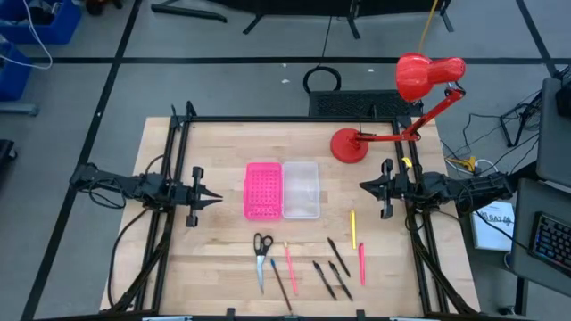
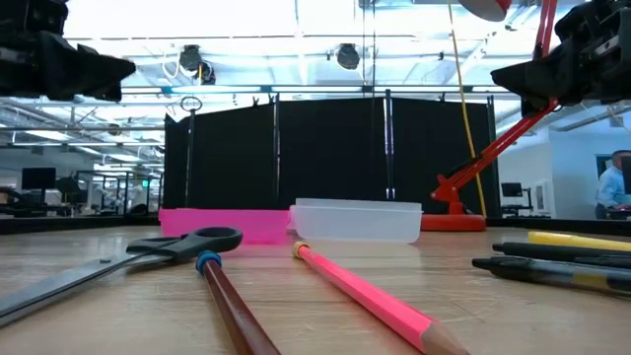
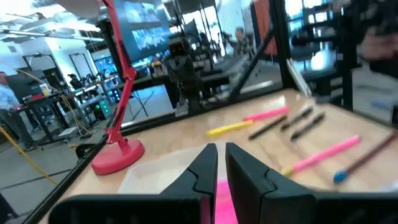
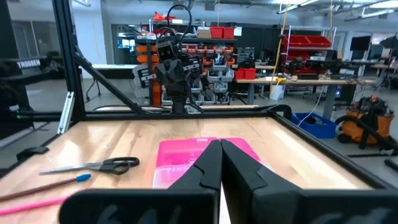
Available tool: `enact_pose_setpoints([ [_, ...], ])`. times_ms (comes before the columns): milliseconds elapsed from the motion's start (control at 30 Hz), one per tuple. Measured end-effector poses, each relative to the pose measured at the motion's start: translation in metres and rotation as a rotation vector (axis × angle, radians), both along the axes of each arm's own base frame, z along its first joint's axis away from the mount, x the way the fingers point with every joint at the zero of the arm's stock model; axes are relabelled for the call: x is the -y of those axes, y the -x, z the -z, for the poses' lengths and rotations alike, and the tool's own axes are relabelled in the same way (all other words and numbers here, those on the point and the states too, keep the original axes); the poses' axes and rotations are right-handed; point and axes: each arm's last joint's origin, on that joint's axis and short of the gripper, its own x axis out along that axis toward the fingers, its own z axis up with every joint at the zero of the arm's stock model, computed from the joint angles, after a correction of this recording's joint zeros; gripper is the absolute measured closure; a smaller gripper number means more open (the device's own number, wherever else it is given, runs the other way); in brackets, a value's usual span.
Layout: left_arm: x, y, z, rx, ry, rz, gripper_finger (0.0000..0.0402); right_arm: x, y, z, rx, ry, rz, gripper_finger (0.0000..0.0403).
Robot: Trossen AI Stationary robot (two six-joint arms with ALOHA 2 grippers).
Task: Pick & place school supplies into a supply box
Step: Put the pink pen into the supply box
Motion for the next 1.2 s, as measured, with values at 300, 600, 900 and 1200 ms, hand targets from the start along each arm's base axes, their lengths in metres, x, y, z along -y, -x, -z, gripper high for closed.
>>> enact_pose_setpoints([
  [300,0.000,0.001,-0.010,0.097,0.043,-0.004,0.0360,0.000,0.000,-0.002,0.029,-0.057,-0.005,0.0403],
  [600,0.000,0.001,-0.007,0.052,0.150,0.005,0.0360,0.000,0.001,-0.007,0.077,-0.033,0.000,0.0403],
  [900,-0.001,0.001,-0.007,0.030,0.153,-0.012,0.0360,0.003,-0.001,-0.009,0.059,0.009,0.110,0.0403],
  [1200,-0.001,0.000,-0.012,0.040,0.058,-0.027,0.0392,-0.010,-0.039,-0.074,-0.225,-0.067,0.131,0.0403],
])
